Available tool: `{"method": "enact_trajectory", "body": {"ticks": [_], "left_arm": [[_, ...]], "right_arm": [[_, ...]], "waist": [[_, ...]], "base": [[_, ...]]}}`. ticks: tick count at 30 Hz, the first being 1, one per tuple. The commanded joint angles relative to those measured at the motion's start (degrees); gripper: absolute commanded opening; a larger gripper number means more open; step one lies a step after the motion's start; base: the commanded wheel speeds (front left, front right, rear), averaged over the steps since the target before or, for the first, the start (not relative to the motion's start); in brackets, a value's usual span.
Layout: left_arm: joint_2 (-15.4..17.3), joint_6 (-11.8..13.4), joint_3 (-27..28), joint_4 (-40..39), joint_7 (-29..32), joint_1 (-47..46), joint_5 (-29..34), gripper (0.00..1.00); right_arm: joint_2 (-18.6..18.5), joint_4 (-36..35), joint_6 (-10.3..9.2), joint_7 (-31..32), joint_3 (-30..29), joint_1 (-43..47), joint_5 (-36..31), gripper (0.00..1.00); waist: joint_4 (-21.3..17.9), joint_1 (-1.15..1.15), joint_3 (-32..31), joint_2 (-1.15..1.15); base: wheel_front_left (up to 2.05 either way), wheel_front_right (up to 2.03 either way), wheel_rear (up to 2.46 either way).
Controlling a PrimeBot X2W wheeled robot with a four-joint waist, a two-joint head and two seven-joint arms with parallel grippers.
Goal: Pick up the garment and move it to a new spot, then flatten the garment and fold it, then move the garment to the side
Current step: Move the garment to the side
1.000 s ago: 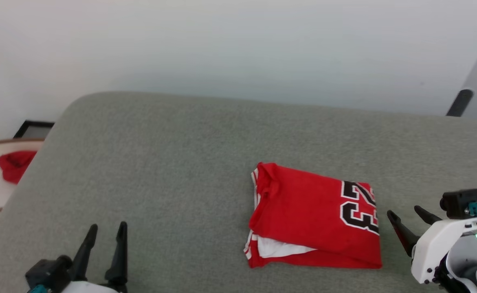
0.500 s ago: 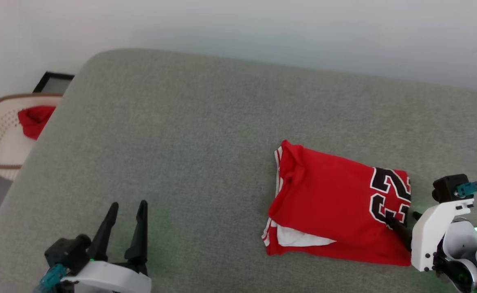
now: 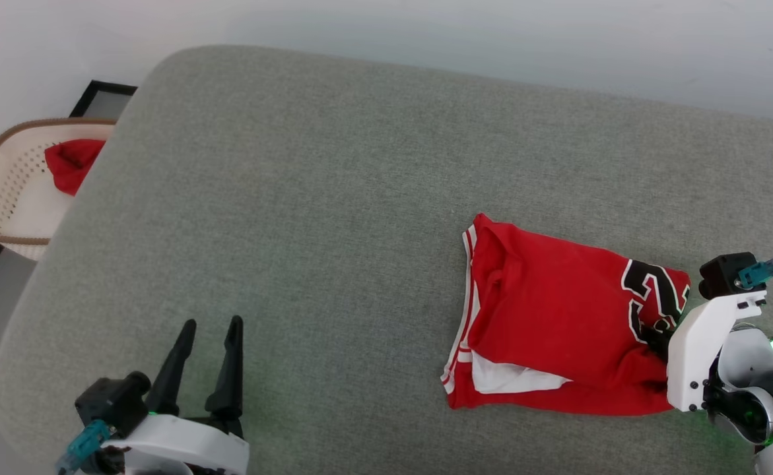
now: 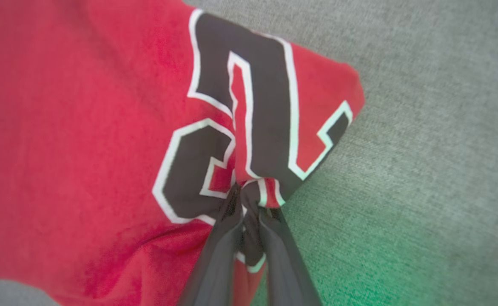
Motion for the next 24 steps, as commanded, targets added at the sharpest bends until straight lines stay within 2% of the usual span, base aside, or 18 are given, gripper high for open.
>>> {"method": "enact_trajectory", "body": {"ticks": [1, 16, 24], "left_arm": [[0.05, -0.11, 0.25, 0.16, -0.21, -0.28, -0.1, 1.0], [1.52, -0.12, -0.25, -0.38, -0.21, -0.91, 1.43, 1.0], [2.29, -0.12, -1.4, -0.79, -0.21, -3.04, 1.9, 1.0]], "right_arm": [[-0.17, 1.91, -0.18, 0.75, 0.86, 1.13, -0.15, 0.0], [-5.98, -2.1, -0.14, 1.01, 2.69, -4.47, 1.03, 0.0], [-11.46, -4.23, -0.14, 1.65, 4.84, -7.96, 2.1, 0.0]], "waist": [[-0.31, 0.0, -0.06, 0.0], [-5.11, 0.0, -1.77, 0.0], [-9.35, 0.0, -0.79, 0.0]], "base": [[0.0, 0.0, 0.0], [0.0, 0.0, 0.0], [0.0, 0.0, 0.0]]}}
